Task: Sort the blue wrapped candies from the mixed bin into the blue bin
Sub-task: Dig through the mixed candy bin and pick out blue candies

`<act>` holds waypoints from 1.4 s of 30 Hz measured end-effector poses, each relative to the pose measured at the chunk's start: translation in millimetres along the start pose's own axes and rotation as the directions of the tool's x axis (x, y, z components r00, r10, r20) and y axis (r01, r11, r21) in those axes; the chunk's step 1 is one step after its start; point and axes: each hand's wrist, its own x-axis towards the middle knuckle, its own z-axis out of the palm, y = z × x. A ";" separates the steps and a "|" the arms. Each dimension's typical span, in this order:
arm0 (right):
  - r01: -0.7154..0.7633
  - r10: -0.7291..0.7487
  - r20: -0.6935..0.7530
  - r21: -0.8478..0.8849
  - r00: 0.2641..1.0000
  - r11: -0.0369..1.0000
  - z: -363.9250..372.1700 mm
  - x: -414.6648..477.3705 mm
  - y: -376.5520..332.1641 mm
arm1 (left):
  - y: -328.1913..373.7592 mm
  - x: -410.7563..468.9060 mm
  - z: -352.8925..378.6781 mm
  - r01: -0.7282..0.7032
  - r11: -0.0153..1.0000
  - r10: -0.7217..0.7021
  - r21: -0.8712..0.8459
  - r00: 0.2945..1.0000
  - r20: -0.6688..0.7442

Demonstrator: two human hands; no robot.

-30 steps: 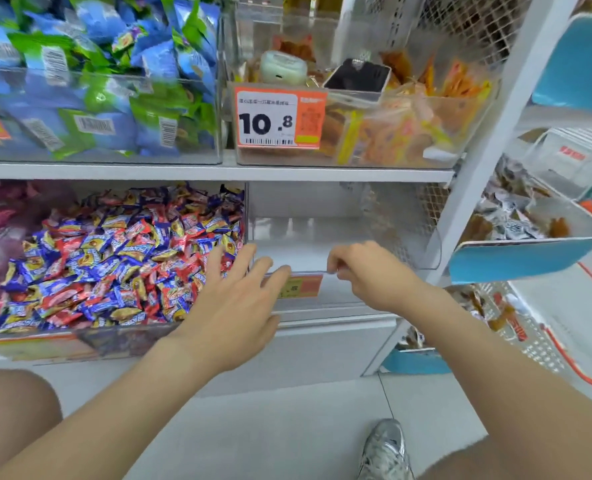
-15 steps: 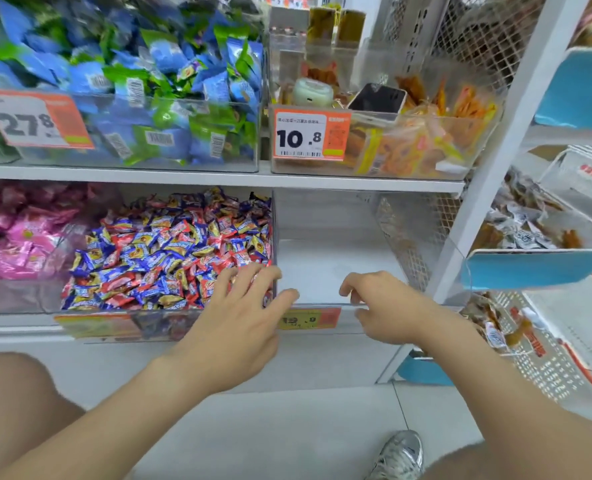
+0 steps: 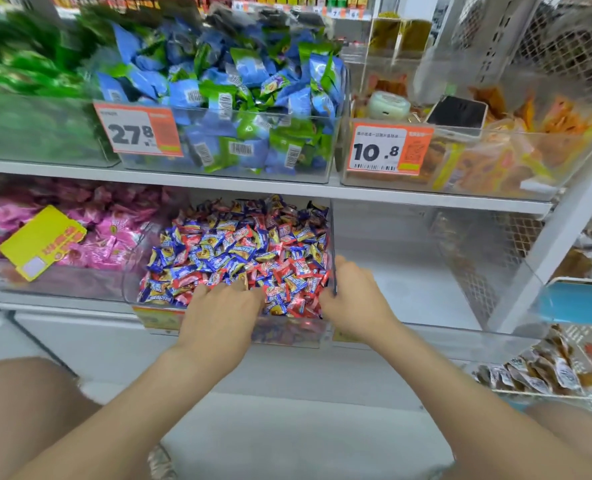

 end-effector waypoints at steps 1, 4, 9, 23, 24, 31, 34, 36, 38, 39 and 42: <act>0.013 -0.013 0.001 0.002 1.000 1.000 0.7 0.5 1.0 | -0.7 0.1 -1.1 0.006 1.000 -0.006 0.009 1.000 0.005; 0.083 -0.083 0.005 -0.028 0.997 0.996 3.4 -0.1 3.2 | -3.6 -0.1 -5.8 0.013 0.999 -0.015 0.044 0.999 0.046; 0.096 -0.088 0.073 -0.112 0.993 0.989 -3.9 4.5 -1.5 | -14.8 3.5 -13.8 0.010 0.995 -0.004 -0.101 0.999 0.051; 0.541 -0.445 0.316 -0.368 0.838 0.756 16.1 31.5 -68.6 | -62.8 61.6 -0.5 0.020 0.955 -0.008 -0.295 0.999 0.041; 0.552 -0.449 0.332 -0.366 0.830 0.750 16.1 35.3 -69.3 | -63.2 63.7 2.6 0.008 0.953 0.007 -0.303 0.999 0.049; 0.511 -0.428 0.300 -0.305 0.853 0.804 9.4 49.9 -61.2 | -85.7 70.8 3.7 0.042 0.879 -0.031 -0.475 0.999 0.030; 0.495 -0.437 0.239 -0.321 0.867 0.808 8.8 50.5 -60.0 | -90.4 65.8 -0.7 0.065 0.840 -0.053 -0.538 0.998 0.039; 0.522 -0.461 0.253 -0.308 0.851 0.795 9.3 48.3 -61.5 | -91.2 62.1 -2.3 0.086 0.816 -0.087 -0.572 0.996 0.026; 0.538 -0.458 0.291 -0.336 0.840 0.773 8.5 43.4 -64.2 | -92.0 58.4 -4.3 0.111 0.779 -0.141 -0.617 0.990 0.000; 0.544 -0.451 0.312 -0.368 0.836 0.754 8.3 40.9 -65.8 | -92.8 56.1 -5.1 0.117 0.756 -0.171 -0.643 0.985 -0.021; 0.580 -0.480 0.326 -0.486 0.815 0.654 11.3 36.5 -69.5 | -94.5 48.9 -7.7 0.120 0.694 -0.242 -0.710 0.968 -0.072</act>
